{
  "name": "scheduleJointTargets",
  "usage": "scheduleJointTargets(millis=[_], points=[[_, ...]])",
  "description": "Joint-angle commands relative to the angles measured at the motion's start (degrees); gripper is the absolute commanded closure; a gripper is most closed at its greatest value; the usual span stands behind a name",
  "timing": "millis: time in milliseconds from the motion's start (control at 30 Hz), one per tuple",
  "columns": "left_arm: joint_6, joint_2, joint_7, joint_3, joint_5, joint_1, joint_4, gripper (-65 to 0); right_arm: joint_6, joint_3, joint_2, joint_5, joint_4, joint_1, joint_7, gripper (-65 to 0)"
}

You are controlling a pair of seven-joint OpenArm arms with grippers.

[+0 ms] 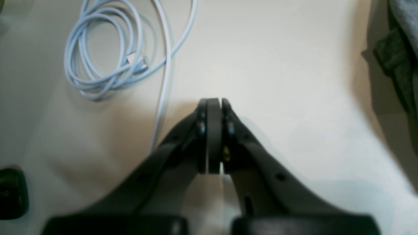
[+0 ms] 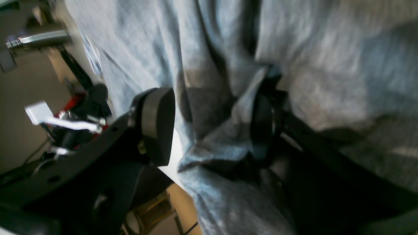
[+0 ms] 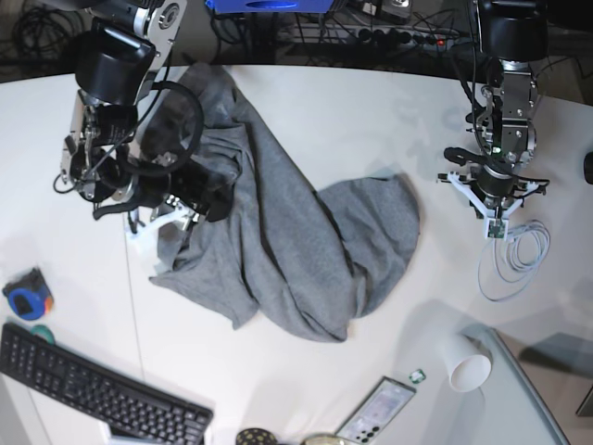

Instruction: Layout the t-shirt on the table in an organized manner, then fold the t-shirt properly

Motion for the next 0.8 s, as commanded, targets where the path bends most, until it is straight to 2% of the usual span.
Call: scheduleJointTargets(millis=[0,100,267,400,500,667,767], points=[[0.3,-1.0,-1.1,-0.3,0.1,-0.6,0.8,0.0,-0.2,-0.2,0.7,1.1,0.4,1.0,0.4,-33.3],[0.3,-1.0,-1.1,-0.3,0.1,-0.6,0.8,0.0,-0.2,-0.2,1.1,1.1,-0.6,1.1,0.8,-32.6],[0.3,-1.0,-1.1,-0.3,0.1,-0.6,0.8,0.0,-0.2,-0.2,1.2,1.1,-0.9,1.6,1.4,-14.9],[0.3,-1.0,-1.1,-0.3,0.1,-0.6,0.8,0.0,0.1,-0.3,1.2,1.1,-0.9,2.5,1.8,-8.7],[0.3,-1.0,-1.1,-0.3,0.1,-0.6,0.8,0.0,0.3,-0.3,2.1,1.3,-0.9,3.6,1.4,-0.6],[0.3,-1.0,-1.1,-0.3,0.1,-0.6,0.8,0.0,0.3,-0.2,2.6,1.3,-0.4,6.3,-1.3,-0.3],[0.3,-1.0,-1.1,-0.3,0.1,-0.7,0.9,0.0,0.3,-0.3,4.3,1.3,0.1,8.3,-3.0,-0.3]])
